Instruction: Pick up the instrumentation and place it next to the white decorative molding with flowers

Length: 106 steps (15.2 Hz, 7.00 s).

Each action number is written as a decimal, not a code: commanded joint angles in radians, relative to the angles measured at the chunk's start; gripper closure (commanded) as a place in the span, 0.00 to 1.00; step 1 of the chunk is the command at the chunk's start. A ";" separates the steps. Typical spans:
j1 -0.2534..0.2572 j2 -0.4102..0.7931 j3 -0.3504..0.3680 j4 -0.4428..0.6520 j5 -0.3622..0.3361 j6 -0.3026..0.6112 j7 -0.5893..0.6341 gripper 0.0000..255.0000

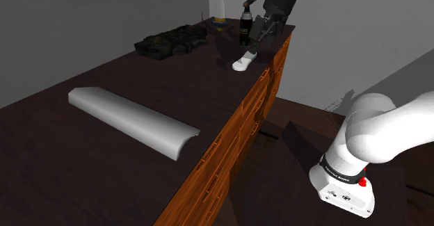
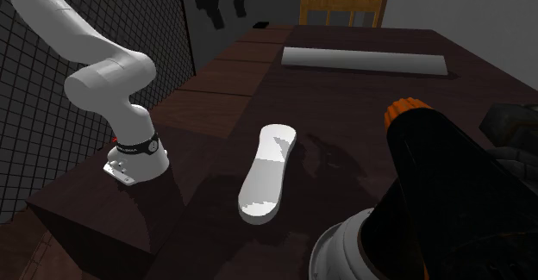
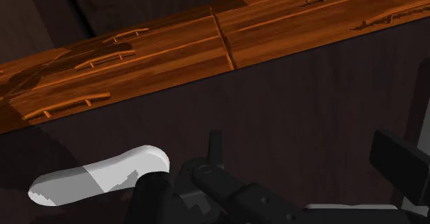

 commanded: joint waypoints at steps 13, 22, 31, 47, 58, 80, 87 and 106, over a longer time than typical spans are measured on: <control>-0.201 0.414 0.035 0.209 -0.047 0.110 0.417 0.00; -0.313 0.662 -0.007 0.360 -0.089 0.122 0.710 0.00; -0.360 0.766 -0.047 0.370 -0.098 0.171 0.845 0.00; -0.359 0.773 -0.047 0.330 -0.097 0.218 0.844 1.00; -0.360 0.764 -0.047 0.400 -0.098 0.139 0.846 1.00; -0.290 0.782 0.025 0.635 -0.100 -0.075 0.991 1.00; -0.205 0.835 0.107 0.701 -0.110 -0.086 1.159 1.00; -0.094 0.944 0.191 0.703 -0.144 0.019 1.355 1.00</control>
